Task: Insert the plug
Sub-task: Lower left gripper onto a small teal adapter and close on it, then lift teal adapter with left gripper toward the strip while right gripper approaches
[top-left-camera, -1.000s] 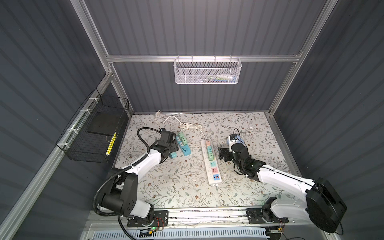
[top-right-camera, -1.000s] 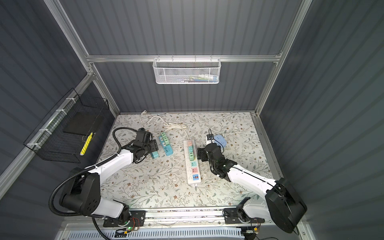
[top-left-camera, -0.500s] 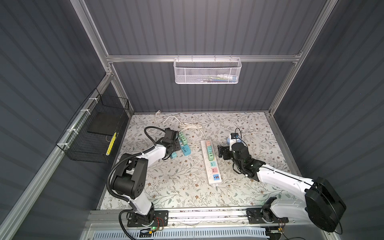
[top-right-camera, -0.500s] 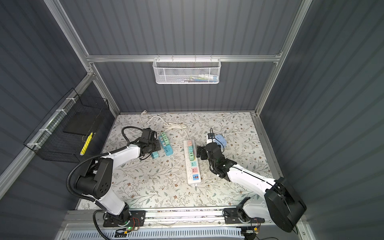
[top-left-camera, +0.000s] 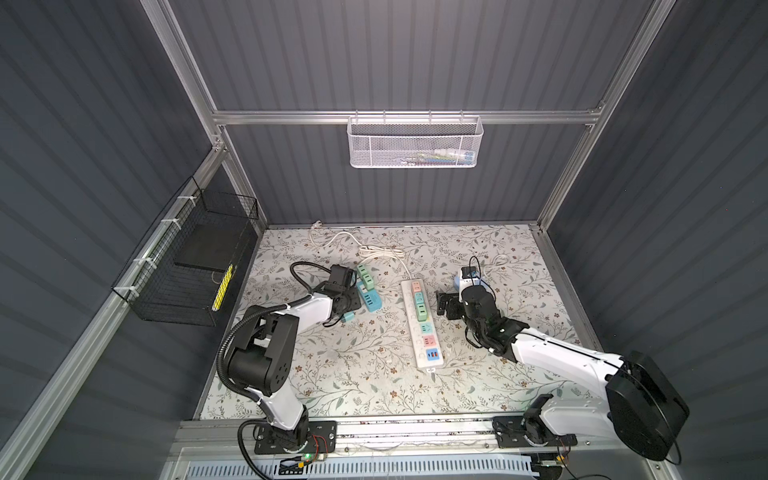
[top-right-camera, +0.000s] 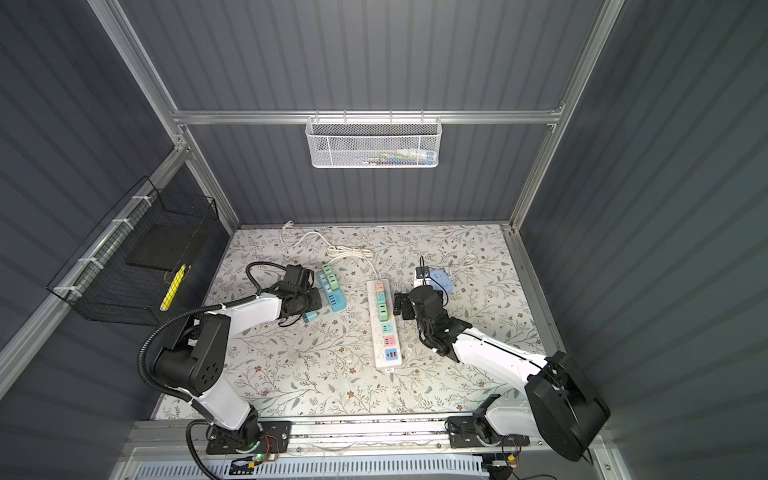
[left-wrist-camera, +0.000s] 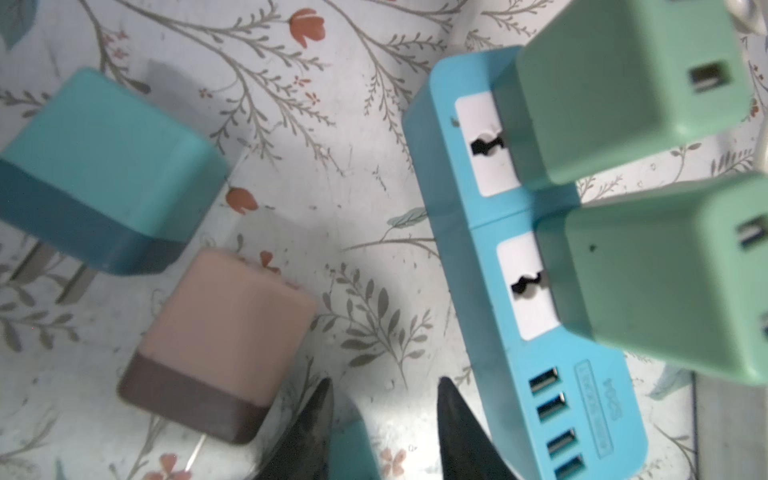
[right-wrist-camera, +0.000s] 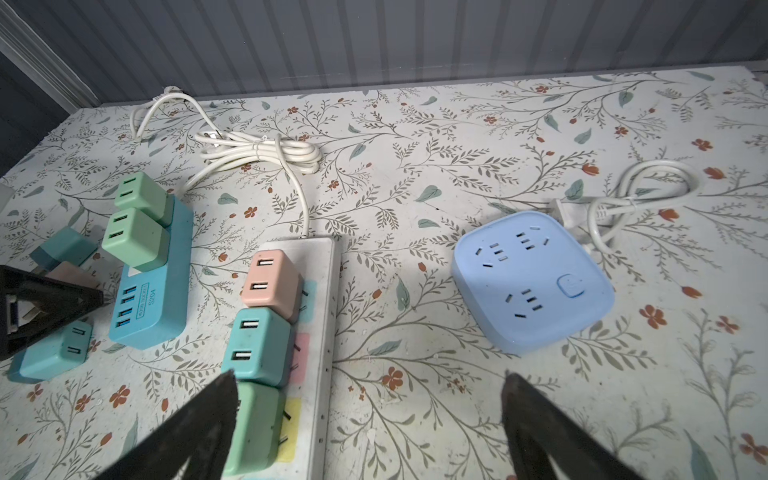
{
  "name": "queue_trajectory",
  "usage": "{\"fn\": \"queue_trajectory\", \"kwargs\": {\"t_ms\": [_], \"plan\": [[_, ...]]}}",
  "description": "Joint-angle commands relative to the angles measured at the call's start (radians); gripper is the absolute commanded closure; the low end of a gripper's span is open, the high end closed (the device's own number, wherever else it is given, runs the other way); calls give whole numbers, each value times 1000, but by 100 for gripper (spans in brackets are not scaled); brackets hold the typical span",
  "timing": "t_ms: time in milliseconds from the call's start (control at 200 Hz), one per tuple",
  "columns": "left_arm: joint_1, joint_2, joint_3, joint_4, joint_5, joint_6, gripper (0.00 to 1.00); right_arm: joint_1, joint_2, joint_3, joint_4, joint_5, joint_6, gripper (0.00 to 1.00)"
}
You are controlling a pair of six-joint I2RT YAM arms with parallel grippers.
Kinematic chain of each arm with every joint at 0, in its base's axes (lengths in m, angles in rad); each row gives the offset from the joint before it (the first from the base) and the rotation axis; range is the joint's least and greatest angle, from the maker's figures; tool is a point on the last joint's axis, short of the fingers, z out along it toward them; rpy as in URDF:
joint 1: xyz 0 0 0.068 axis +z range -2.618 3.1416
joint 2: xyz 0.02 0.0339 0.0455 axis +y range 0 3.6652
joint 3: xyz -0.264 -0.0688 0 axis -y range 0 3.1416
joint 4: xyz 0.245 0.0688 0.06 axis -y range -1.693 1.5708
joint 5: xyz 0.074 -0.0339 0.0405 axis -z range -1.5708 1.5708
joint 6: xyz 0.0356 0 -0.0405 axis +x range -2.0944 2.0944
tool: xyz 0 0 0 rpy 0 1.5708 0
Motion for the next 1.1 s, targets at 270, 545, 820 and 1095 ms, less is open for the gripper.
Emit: {"fn": "queue_trajectory", "kwargs": {"t_ms": [270, 545, 820, 1095], "plan": [[-19, -141, -101, -43, 72, -96, 59, -4, 7, 3, 7, 10, 17, 1], [-72, -119, -8, -267, -81, -17, 45, -4, 6, 7, -1, 3, 16, 1], [-154, -56, 10, -310, -97, 46, 34, -4, 4, 10, -5, -2, 16, 1], [-191, -81, 10, -343, -89, 52, 34, -4, 7, 12, -7, -7, 18, 1]]}}
